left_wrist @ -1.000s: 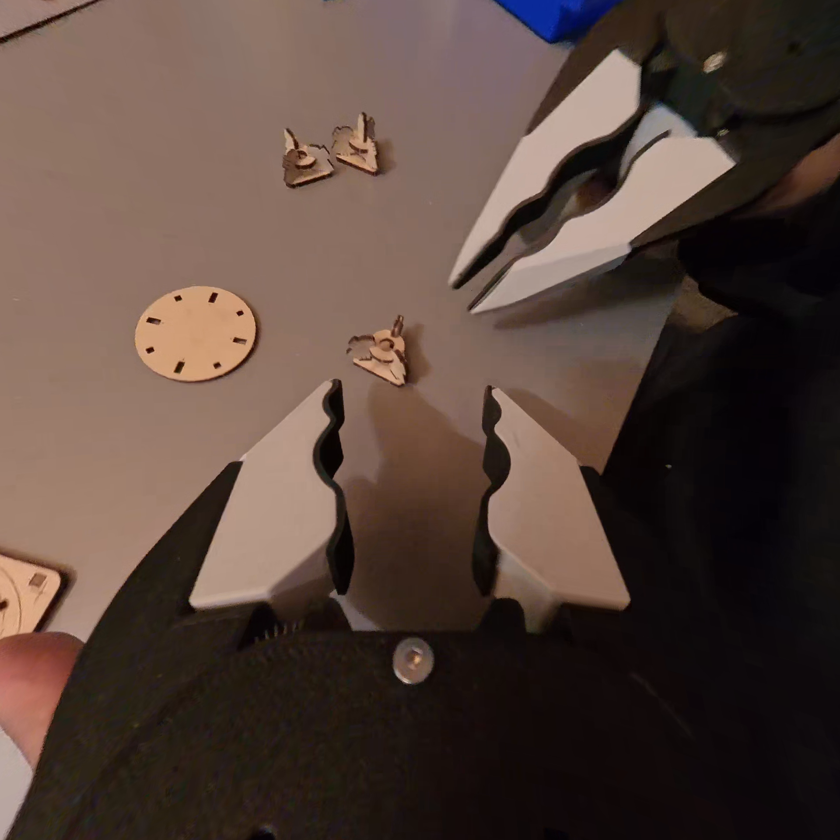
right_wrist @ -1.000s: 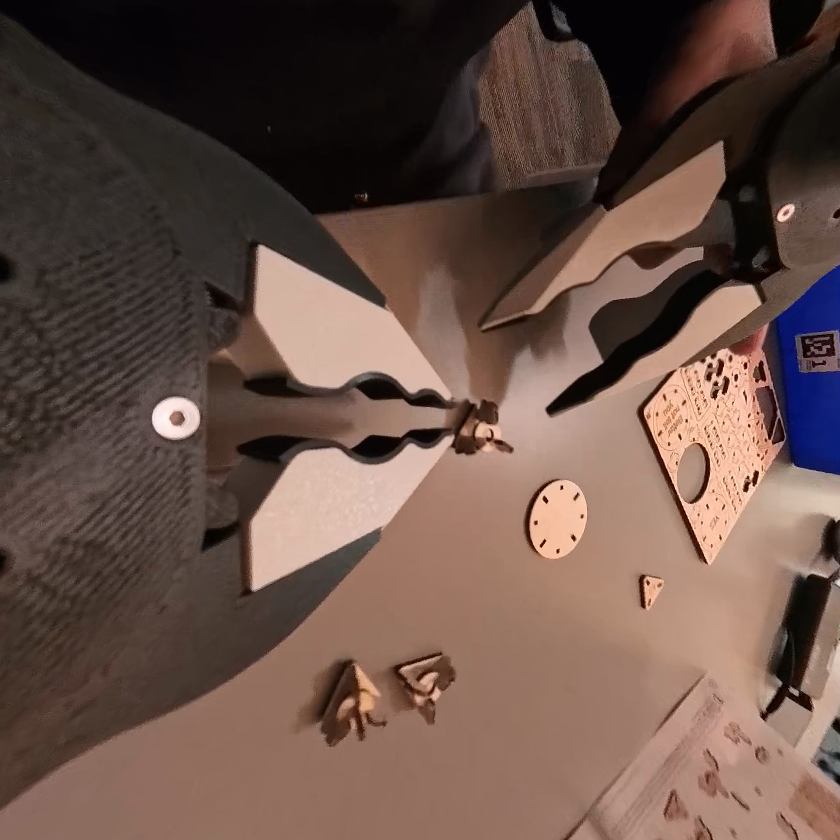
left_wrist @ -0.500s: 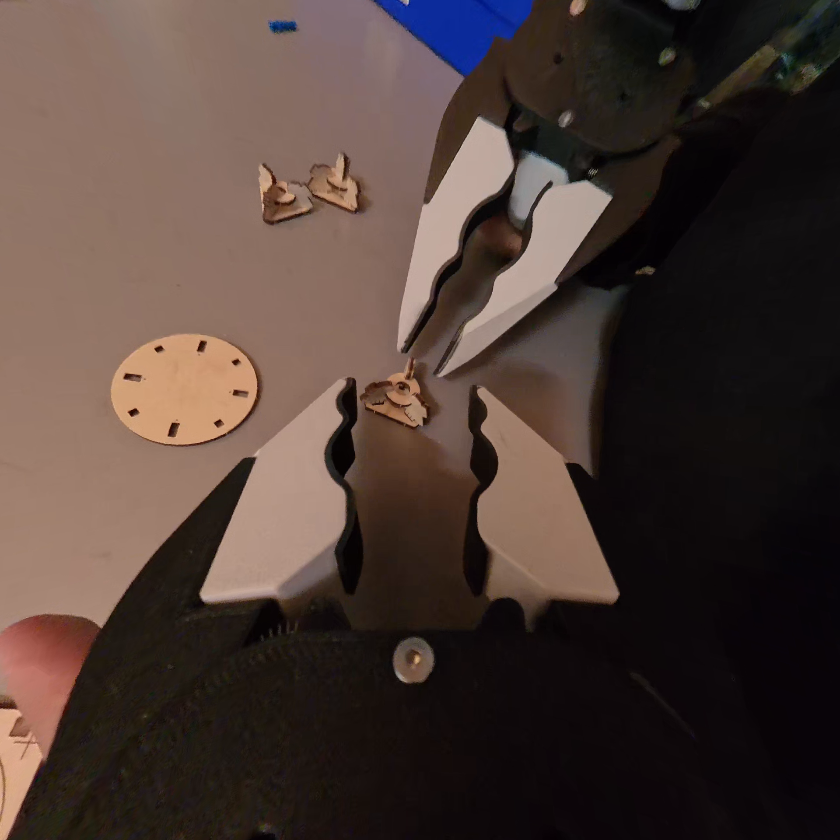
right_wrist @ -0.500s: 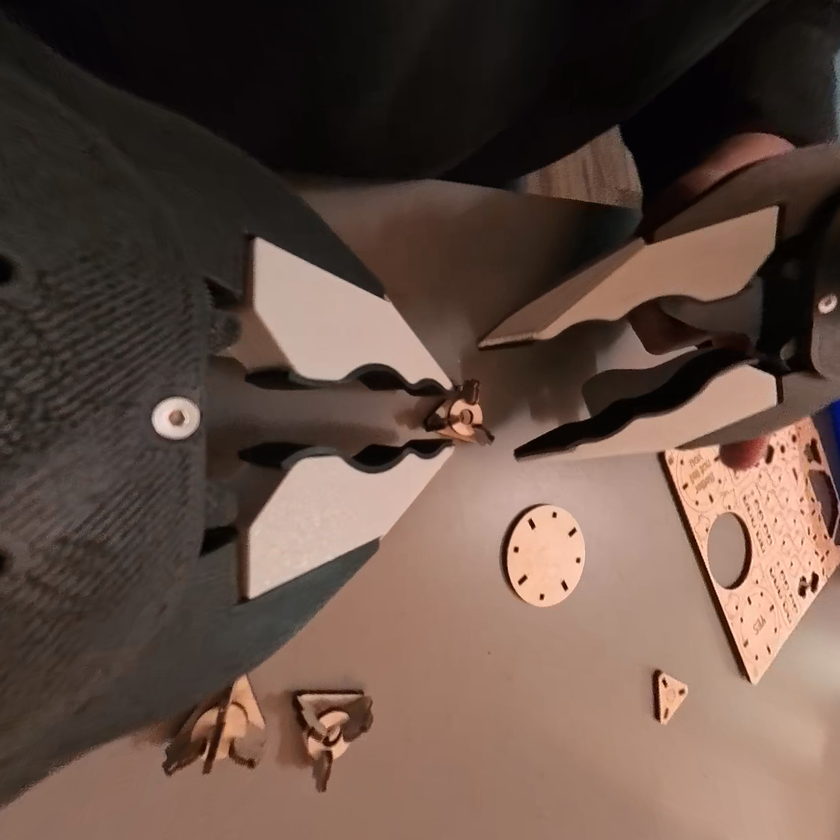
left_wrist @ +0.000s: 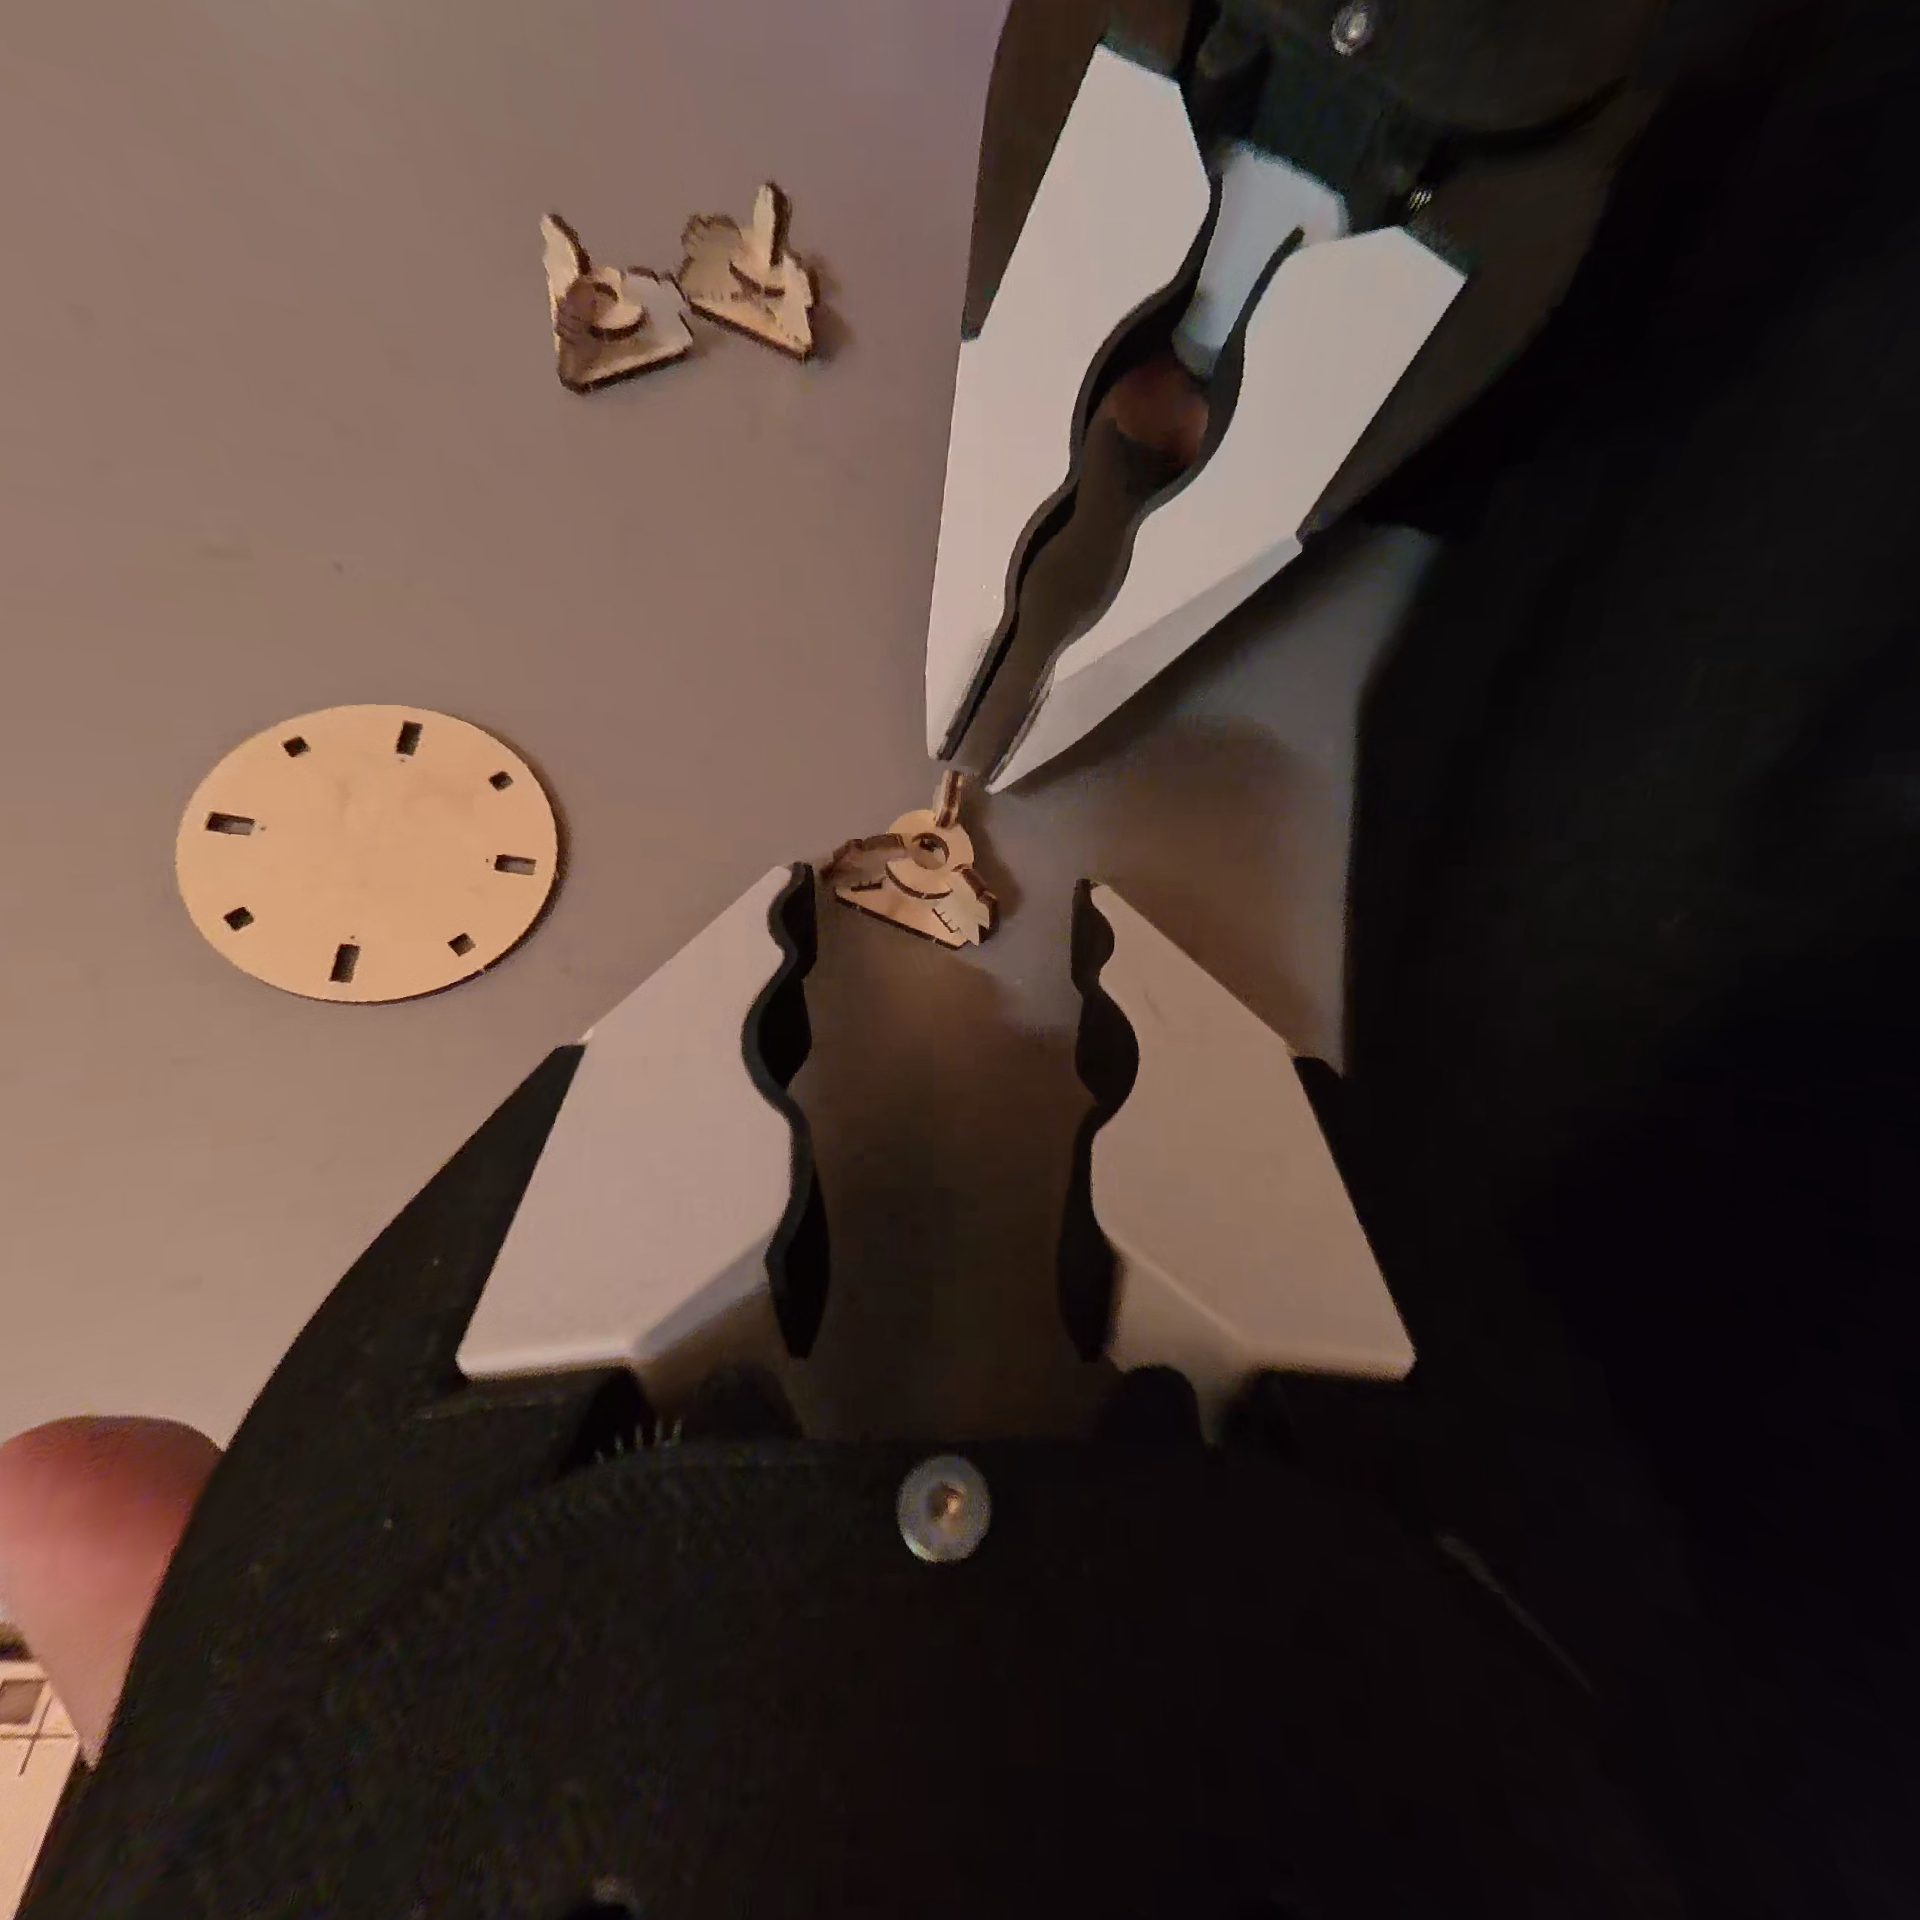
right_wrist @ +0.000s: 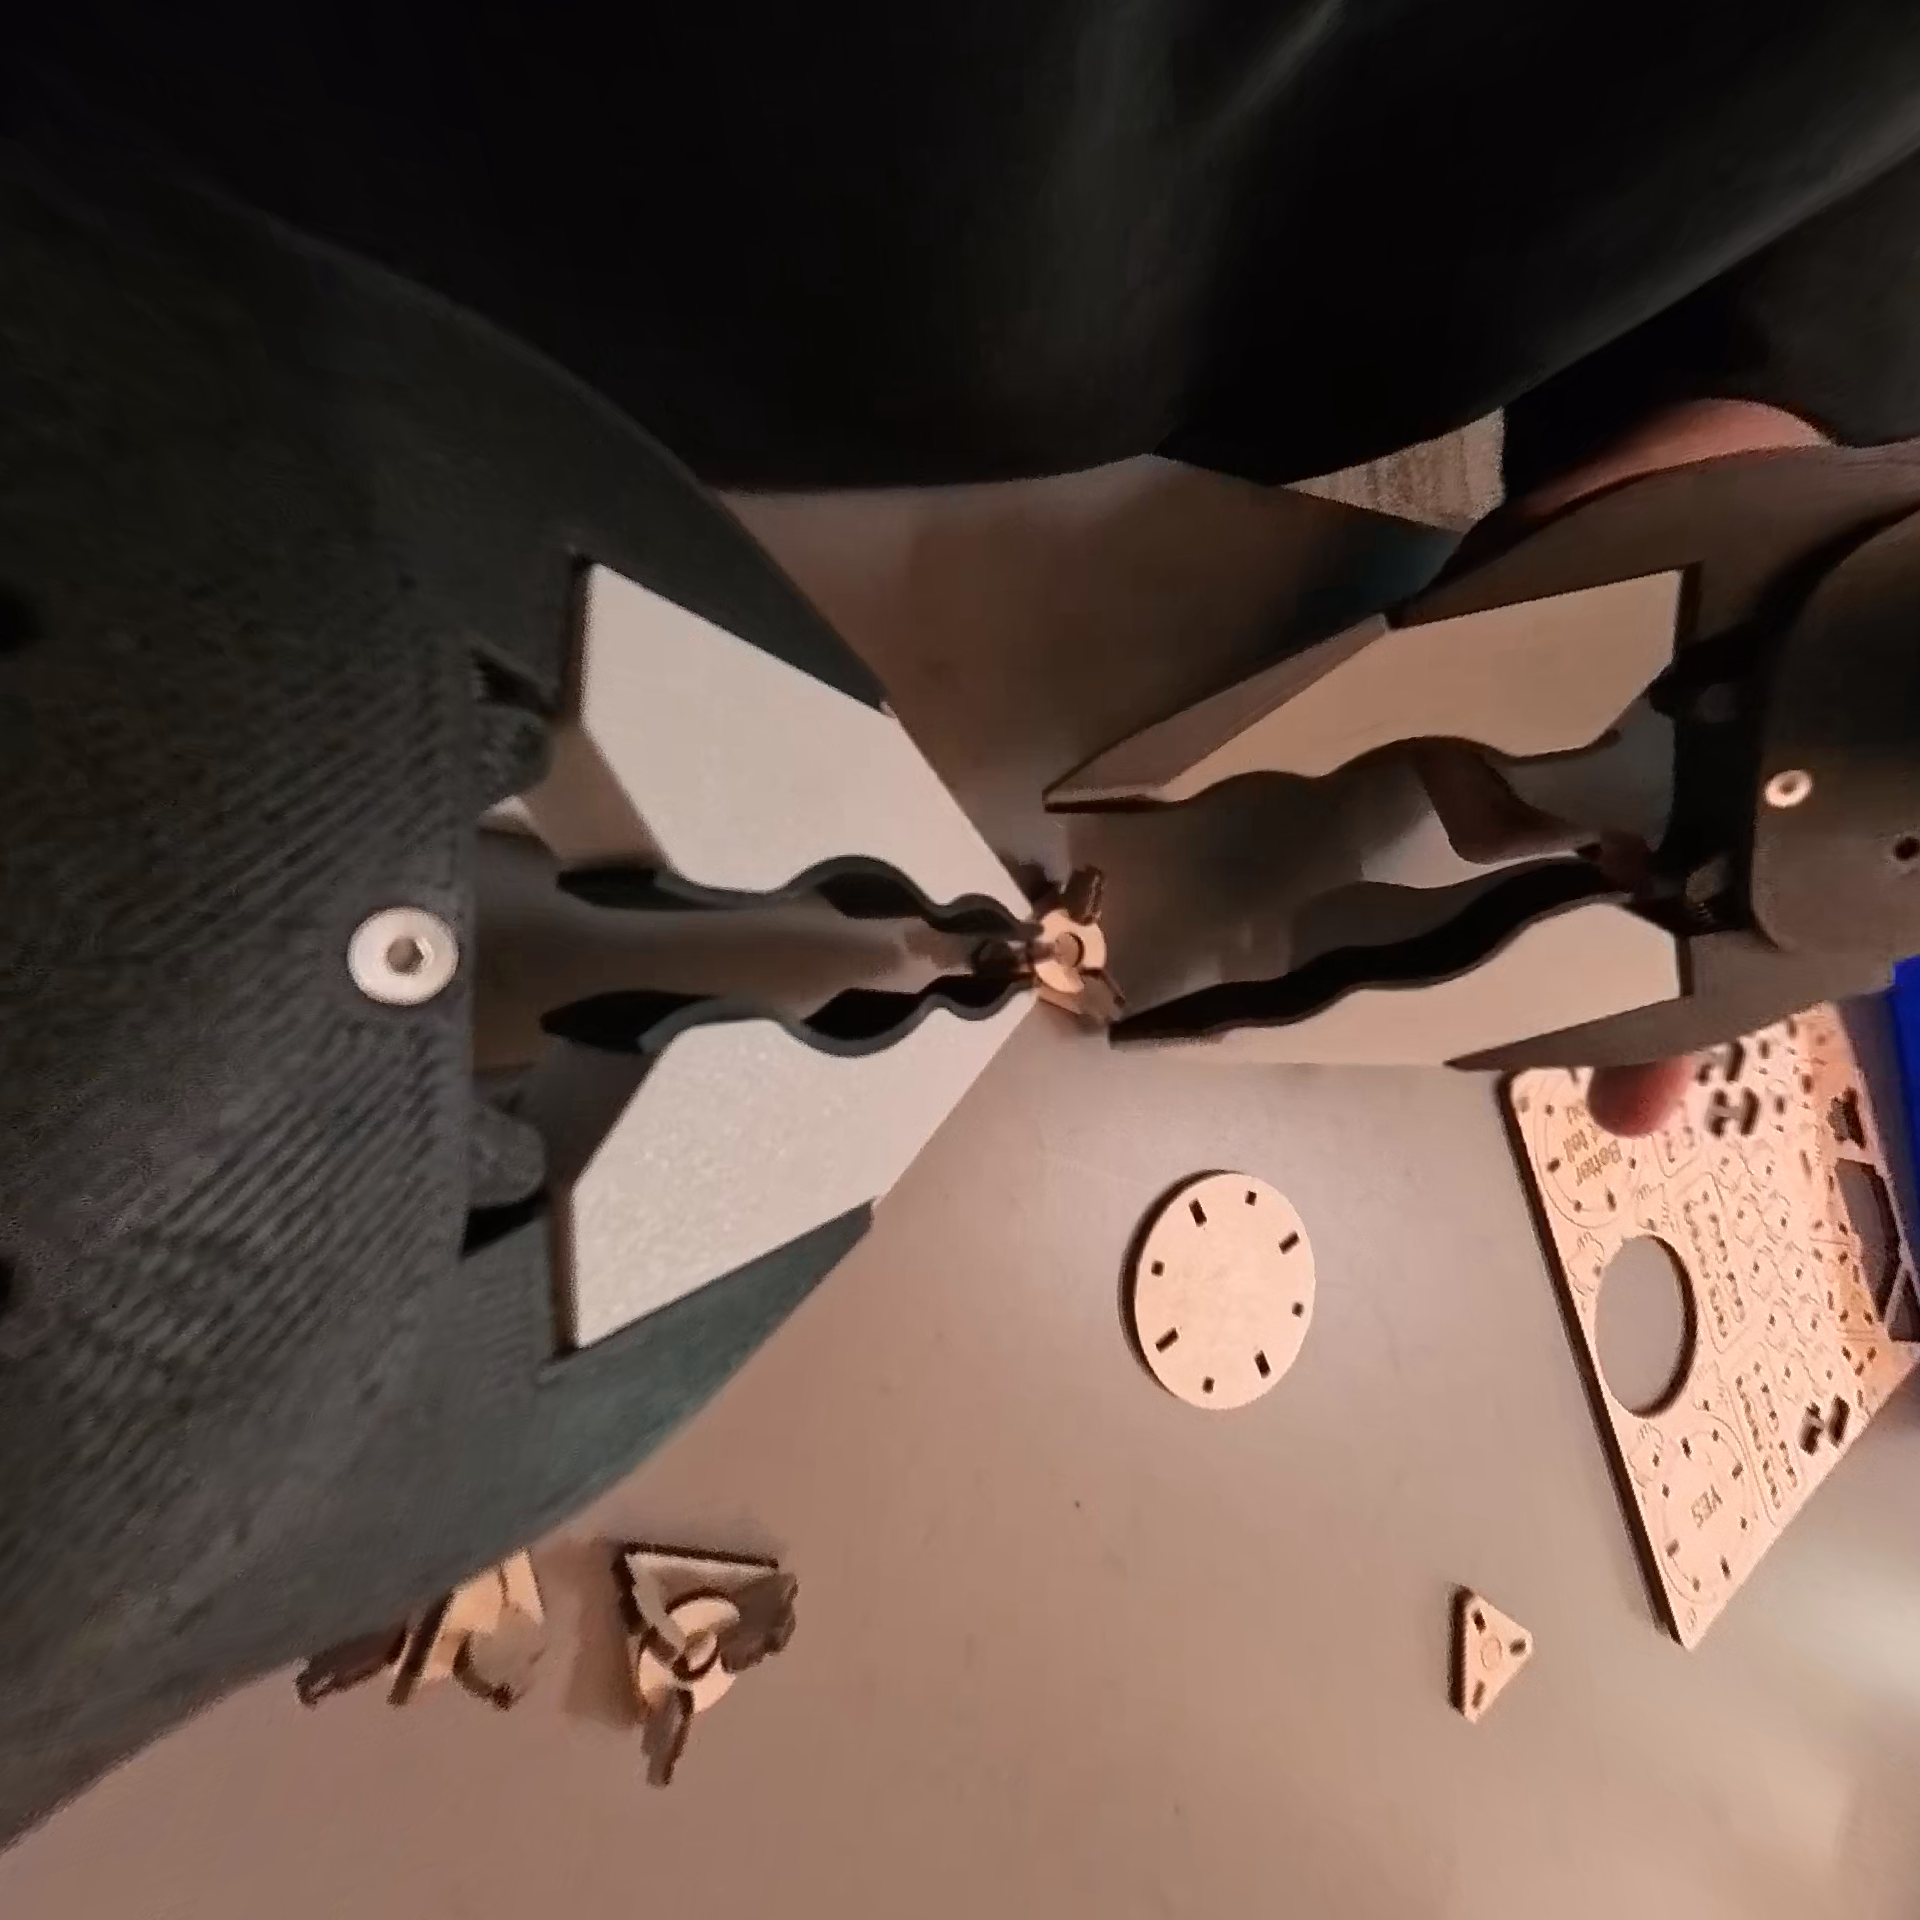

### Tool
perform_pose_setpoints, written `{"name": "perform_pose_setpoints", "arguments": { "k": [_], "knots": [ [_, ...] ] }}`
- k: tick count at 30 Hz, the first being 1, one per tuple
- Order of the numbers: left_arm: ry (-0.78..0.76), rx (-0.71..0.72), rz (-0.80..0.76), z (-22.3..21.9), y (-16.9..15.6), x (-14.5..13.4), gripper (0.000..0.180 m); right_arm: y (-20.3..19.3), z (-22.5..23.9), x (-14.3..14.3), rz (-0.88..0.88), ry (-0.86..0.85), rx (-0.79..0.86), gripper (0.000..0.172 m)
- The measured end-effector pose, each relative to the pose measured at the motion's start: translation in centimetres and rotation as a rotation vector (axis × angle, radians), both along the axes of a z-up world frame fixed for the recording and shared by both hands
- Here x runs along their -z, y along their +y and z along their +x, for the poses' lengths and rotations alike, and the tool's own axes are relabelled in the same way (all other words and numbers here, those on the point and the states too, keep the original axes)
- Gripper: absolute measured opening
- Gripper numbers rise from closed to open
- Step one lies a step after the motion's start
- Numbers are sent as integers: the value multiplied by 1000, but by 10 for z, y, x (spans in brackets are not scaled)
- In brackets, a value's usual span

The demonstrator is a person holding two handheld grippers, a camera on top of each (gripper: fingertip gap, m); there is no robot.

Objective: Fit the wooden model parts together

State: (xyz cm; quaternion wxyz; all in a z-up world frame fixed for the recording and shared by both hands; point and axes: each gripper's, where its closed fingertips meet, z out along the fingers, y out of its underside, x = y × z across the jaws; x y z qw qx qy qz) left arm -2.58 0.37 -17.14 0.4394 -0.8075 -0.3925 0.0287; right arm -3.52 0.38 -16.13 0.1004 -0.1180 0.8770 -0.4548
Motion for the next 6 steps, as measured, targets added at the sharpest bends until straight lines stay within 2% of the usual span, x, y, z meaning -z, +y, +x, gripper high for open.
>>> {"name": "perform_pose_setpoints", "arguments": {
  "k": [6],
  "knots": [
    [-24,-1,19,-1,0,1,42,2,-3,8,28,87,-5,3]
  ]
}}
